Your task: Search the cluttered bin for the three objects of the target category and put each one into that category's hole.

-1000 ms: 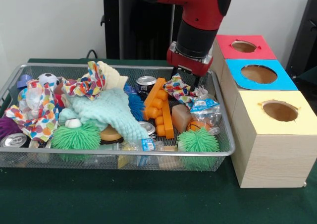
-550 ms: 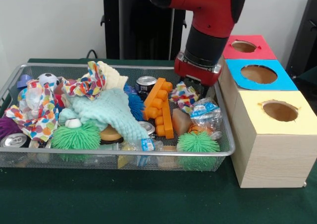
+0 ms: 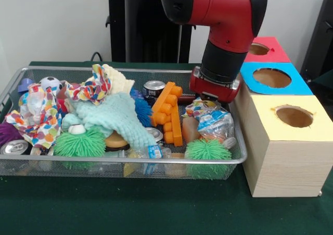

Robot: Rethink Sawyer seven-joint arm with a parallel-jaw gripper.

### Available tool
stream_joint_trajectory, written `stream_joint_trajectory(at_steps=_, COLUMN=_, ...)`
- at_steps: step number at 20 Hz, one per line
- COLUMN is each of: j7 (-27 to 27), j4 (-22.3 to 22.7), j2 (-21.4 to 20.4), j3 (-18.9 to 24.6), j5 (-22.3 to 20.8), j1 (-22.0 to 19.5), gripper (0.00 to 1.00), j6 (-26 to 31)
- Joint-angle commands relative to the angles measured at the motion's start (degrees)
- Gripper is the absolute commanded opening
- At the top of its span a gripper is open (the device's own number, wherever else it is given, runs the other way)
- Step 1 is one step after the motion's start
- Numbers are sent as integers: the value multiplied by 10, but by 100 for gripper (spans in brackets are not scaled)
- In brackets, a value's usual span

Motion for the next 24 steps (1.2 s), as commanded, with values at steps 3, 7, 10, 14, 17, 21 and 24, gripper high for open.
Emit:
stream_joint_trajectory(at_steps=3, j7=-93, j4=-61, j2=42, j3=110, j5=-46, j1=-18, gripper=100, j6=-23)
stream_joint_trajectory(at_steps=7, j7=-43, j4=-71, j2=35, j3=64, j5=-81, j1=16, gripper=100, j6=-70)
stream_joint_trajectory(at_steps=10, j7=-20, j4=-82, j2=34, j3=43, j5=-92, j1=35, gripper=100, j6=-61)
stream_joint_trajectory(at_steps=14, j7=-2, j4=-41, j2=7, j3=53, j5=-60, j1=26, gripper=100, j6=-10)
stream_joint_trajectory(at_steps=17, j7=9, j4=57, j2=-80, j3=67, j5=-13, j1=6, gripper=100, j6=38)
stream_joint_trajectory(at_steps=21, j7=31, j4=109, j2=-157, j3=63, j5=34, j1=16, gripper=100, j6=83)
stream_joint_trajectory(at_steps=24, j7=21, j4=97, j2=-181, j3=51, j5=49, j1=27, gripper=100, j6=125)
